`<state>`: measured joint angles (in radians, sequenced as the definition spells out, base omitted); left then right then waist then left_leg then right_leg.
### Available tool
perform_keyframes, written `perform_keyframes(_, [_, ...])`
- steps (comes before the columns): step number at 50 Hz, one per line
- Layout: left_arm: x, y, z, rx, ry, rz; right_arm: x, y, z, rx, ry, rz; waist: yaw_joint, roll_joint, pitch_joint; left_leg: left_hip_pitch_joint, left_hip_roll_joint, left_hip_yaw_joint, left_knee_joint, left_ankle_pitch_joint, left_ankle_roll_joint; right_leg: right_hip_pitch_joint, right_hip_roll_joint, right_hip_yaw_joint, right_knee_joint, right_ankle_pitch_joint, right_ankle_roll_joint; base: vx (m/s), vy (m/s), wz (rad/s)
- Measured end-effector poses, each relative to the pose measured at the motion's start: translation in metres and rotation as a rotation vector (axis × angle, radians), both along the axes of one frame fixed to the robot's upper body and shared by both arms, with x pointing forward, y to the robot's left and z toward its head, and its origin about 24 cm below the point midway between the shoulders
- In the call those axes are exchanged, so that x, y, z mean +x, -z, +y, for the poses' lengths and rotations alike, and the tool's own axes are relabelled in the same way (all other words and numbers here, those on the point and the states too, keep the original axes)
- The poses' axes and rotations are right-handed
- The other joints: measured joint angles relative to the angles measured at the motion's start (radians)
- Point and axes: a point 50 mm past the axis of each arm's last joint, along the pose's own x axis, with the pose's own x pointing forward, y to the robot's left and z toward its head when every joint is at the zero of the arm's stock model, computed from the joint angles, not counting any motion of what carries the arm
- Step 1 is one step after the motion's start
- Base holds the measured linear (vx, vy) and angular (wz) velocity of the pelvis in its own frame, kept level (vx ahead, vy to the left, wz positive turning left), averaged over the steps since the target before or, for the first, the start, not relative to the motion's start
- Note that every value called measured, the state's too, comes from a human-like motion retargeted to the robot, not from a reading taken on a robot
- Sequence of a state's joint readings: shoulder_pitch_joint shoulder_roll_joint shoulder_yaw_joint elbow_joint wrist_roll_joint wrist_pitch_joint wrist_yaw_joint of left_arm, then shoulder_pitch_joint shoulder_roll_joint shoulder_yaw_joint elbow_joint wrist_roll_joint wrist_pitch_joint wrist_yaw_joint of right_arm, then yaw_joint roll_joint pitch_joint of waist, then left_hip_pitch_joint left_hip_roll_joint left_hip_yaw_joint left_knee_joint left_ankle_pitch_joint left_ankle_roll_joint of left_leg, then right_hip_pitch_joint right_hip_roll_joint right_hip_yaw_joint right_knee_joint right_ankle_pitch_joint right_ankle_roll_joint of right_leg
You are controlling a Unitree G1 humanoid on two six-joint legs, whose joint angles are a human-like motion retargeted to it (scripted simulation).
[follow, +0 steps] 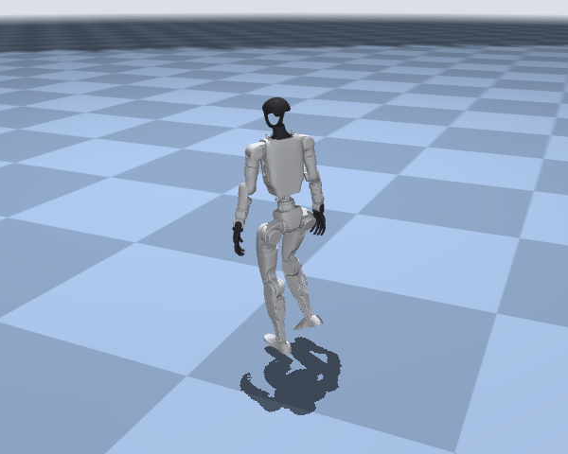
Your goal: Stand up
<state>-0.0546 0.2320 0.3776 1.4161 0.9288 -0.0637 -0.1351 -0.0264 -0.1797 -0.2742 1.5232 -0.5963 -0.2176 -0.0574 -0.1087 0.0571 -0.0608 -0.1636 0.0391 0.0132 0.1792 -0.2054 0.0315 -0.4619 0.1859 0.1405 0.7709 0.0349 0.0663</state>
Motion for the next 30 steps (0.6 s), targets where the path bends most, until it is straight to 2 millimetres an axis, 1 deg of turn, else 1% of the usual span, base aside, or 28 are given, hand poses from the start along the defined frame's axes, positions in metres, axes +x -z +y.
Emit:
perform_keyframes(3, [0.053,-0.010,-0.008,-0.013,0.069,-0.150,-0.021,0.001,-0.006,-0.013,0.042,0.062,-0.060,-0.028,0.000,0.095,-0.056,-0.020,-0.042,-0.017,0.002,-0.043,-0.097,0.004,-0.250,-0.016,0.091,0.75,0.05,0.60])
perform_keyframes(5, [0.081,-0.018,-0.014,-0.020,0.114,-0.237,-0.034,0.000,-0.010,-0.022,0.072,0.104,-0.094,-0.059,0.003,0.170,-0.099,-0.024,-0.070,-0.025,0.001,-0.050,-0.178,-0.003,-0.448,-0.022,0.166,0.95,-0.02,0.63])
perform_keyframes(7, [0.103,-0.026,-0.019,-0.023,0.163,-0.310,-0.047,0.000,-0.013,-0.029,0.102,0.146,-0.130,-0.077,0.013,0.250,-0.112,-0.039,-0.079,-0.034,-0.014,-0.050,-0.223,-0.043,-0.615,0.005,0.196,0.88,-0.13,0.67])
perform_keyframes(8, [0.112,-0.030,-0.020,-0.023,0.189,-0.342,-0.054,0.000,-0.014,-0.033,0.117,0.165,-0.142,-0.077,0.015,0.281,-0.109,-0.054,-0.076,-0.033,-0.026,-0.050,-0.210,-0.039,-0.679,0.010,0.196,0.89,-0.21,0.38])
perform_keyframes(10, [0.125,-0.037,-0.022,-0.015,0.233,-0.392,-0.064,-0.001,-0.015,-0.040,0.142,0.199,-0.139,-0.067,0.009,0.325,-0.075,-0.067,-0.055,-0.017,-0.073,-0.048,-0.159,-0.060,-0.743,-0.010,0.196,1.05,-0.20,-0.03])
perform_keyframes(11, [0.129,-0.039,-0.026,-0.019,0.256,-0.412,-0.068,-0.002,-0.018,-0.047,0.158,0.213,-0.136,-0.066,-0.009,0.324,-0.104,-0.072,-0.048,0.021,-0.072,-0.055,-0.193,-0.064,-0.725,0.011,0.191,0.98,0.10,-0.05])
perform_keyframes(12, [0.132,-0.040,-0.030,-0.021,0.279,-0.427,-0.073,-0.003,-0.020,-0.052,0.174,0.229,-0.134,-0.064,-0.026,0.325,-0.123,-0.075,-0.033,0.068,-0.077,-0.058,-0.215,-0.071,-0.702,0.027,0.174,0.90,0.21,0.17])
perform_keyframes(13, [0.131,-0.039,-0.032,-0.019,0.301,-0.431,-0.078,-0.004,-0.021,-0.053,0.189,0.250,-0.134,-0.060,-0.040,0.330,-0.121,-0.076,-0.003,0.134,-0.095,-0.053,-0.213,-0.083,-0.672,0.036,0.132,0.86,0.06,0.36])
perform_keyframes(15, [0.123,-0.035,-0.036,-0.021,0.331,-0.413,-0.087,-0.005,-0.021,-0.052,0.211,0.279,-0.144,-0.057,-0.055,0.337,-0.125,-0.083,0.054,0.259,-0.115,-0.029,-0.185,0.038,-0.654,0.069,0.088,0.79,-0.03,0.54])
perform_keyframes(17, [0.106,-0.026,-0.039,-0.023,0.349,-0.359,-0.093,-0.005,-0.019,-0.046,0.233,0.300,-0.130,-0.050,-0.070,0.310,-0.108,-0.021,0.174,0.490,-0.150,-0.003,-0.190,0.006,-0.603,0.042,0.013,1.04,-0.07,0.41])
perform_keyframes(18, [0.095,-0.020,-0.041,-0.024,0.349,-0.324,-0.094,-0.005,-0.018,-0.044,0.239,0.306,-0.128,-0.050,-0.073,0.280,-0.105,0.007,0.253,0.580,-0.176,0.015,-0.195,-0.002,-0.586,0.022,-0.006,1.02,-0.07,0.33])
perform_keyframes(19, [0.082,-0.015,-0.042,-0.026,0.339,-0.284,-0.092,-0.005,-0.017,-0.043,0.237,0.306,-0.123,-0.059,-0.073,0.240,-0.101,0.044,0.352,0.619,-0.180,0.041,-0.207,0.005,-0.578,-0.001,-0.014,1.00,-0.08,0.22])
perform_keyframes(20, [0.070,-0.010,-0.042,-0.027,0.326,-0.240,-0.088,-0.004,-0.017,-0.042,0.232,0.302,-0.117,-0.074,-0.073,0.196,-0.098,0.086,0.459,0.632,-0.173,0.070,-0.222,0.019,-0.575,-0.024,-0.017,0.88,-0.08,-0.15])
perform_keyframes(21, [0.056,-0.006,-0.039,-0.030,0.305,-0.192,-0.081,-0.003,-0.016,-0.041,0.216,0.288,-0.101,-0.087,-0.074,0.151,-0.092,0.120,0.541,0.646,-0.150,0.098,-0.239,-0.008,-0.577,-0.040,-0.024,0.77,-0.06,-0.38])
perform_keyframes(22, [0.042,-0.002,-0.037,-0.032,0.283,-0.144,-0.073,-0.002,-0.014,-0.038,0.198,0.271,-0.087,-0.097,-0.075,0.104,-0.085,0.147,0.618,0.629,-0.129,0.124,-0.248,-0.024,-0.581,-0.051,-0.031,0.73,-0.05,-0.46])
perform_keyframes(23, [0.028,0.002,-0.034,-0.033,0.259,-0.094,-0.063,-0.001,-0.012,-0.034,0.177,0.250,-0.079,-0.100,-0.077,0.052,-0.075,0.162,0.685,0.548,-0.114,0.147,-0.241,-0.018,-0.590,-0.056,-0.038,0.78,-0.05,-0.37])
perform_keyframes(25, [-0.002,0.006,-0.027,-0.029,0.205,-0.007,-0.040,0.000,-0.008,-0.023,0.130,0.199,-0.055,-0.097,-0.078,-0.046,-0.035,0.203,0.775,0.432,-0.075,0.191,-0.230,-0.030,-0.609,-0.065,-0.040,0.73,-0.03,-0.43])
perform_keyframes(27, [-0.035,0.009,-0.021,-0.020,0.135,0.065,-0.014,0.001,-0.003,-0.011,0.081,0.128,-0.021,-0.101,-0.074,-0.149,-0.067,0.166,0.778,0.382,-0.083,0.237,-0.222,-0.025,-0.626,-0.078,-0.046,0.66,0.01,-0.73])
perform_keyframes(28, [-0.055,0.009,-0.018,-0.015,0.090,0.109,0.003,0.000,0.000,-0.005,0.055,0.074,0.000,-0.098,-0.070,-0.207,-0.095,0.129,0.749,0.348,-0.097,0.262,-0.211,-0.014,-0.633,-0.090,-0.048,0.55,0.04,-0.76])
perform_keyframes(30, [-0.083,0.008,-0.014,-0.012,0.027,0.174,0.026,-0.002,0.005,0.002,0.027,-0.006,0.026,-0.083,-0.066,-0.264,-0.100,0.098,0.673,0.306,-0.096,0.297,-0.190,-0.010,-0.643,-0.107,-0.051,0.76,0.05,-0.68])
